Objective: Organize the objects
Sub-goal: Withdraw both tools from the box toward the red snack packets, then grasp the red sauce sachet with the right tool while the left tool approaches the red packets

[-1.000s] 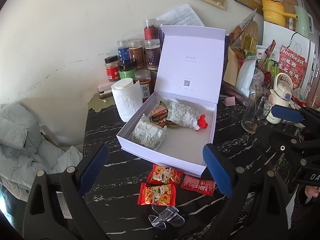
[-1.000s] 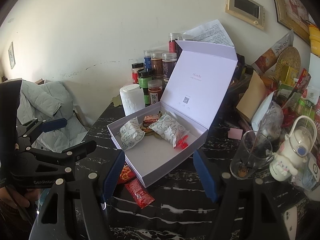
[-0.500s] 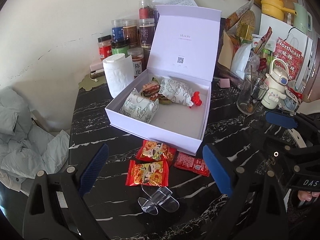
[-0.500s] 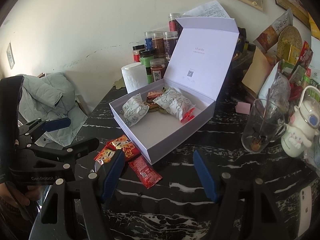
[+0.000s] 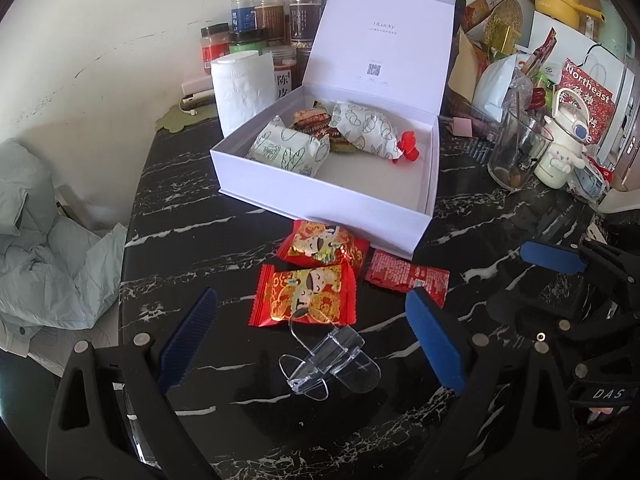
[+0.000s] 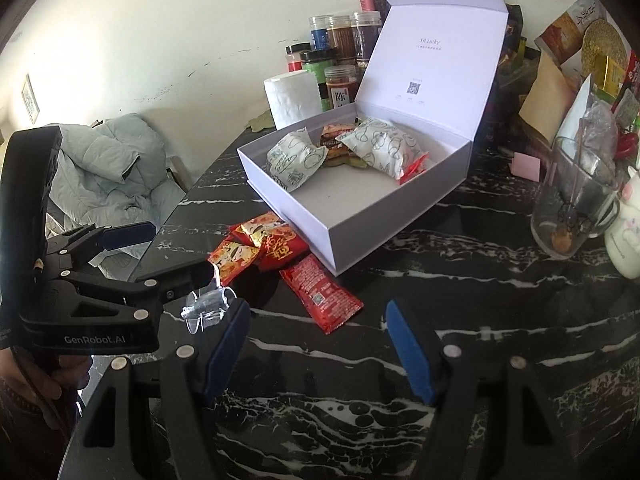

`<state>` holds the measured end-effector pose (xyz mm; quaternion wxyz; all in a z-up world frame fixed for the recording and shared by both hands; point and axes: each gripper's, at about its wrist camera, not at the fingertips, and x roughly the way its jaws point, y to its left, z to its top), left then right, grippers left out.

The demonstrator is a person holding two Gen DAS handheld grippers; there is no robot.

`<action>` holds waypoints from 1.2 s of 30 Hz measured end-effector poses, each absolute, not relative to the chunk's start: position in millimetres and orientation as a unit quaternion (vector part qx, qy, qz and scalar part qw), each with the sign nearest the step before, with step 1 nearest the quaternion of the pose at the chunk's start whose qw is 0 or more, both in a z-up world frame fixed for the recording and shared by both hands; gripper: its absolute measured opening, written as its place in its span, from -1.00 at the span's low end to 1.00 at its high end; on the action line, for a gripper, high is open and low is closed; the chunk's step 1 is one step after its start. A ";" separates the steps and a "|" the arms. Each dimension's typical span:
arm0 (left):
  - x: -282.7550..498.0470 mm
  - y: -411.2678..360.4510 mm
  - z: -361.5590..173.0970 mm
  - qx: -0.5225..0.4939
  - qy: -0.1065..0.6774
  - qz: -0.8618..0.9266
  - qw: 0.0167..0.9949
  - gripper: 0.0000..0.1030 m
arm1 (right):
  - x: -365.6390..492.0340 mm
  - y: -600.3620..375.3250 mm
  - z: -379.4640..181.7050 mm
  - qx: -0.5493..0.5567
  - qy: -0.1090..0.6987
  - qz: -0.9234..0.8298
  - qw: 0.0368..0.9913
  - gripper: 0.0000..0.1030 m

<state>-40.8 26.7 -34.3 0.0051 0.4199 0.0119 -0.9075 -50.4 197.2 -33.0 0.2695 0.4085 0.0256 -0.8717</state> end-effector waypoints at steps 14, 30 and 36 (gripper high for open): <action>-32.8 17.3 -65.6 0.451 0.035 -0.892 -0.016 0.85 | -49.9 186.3 -70.9 0.434 0.033 -0.853 0.288 0.40; -65.9 15.8 -82.3 0.474 0.028 -0.880 -0.019 0.85 | -78.7 179.1 -82.2 0.439 0.038 -0.851 0.285 0.40; -79.2 12.0 -89.6 0.485 0.030 -0.874 -0.010 0.85 | -89.1 169.8 -84.0 0.435 0.054 -0.849 0.294 0.40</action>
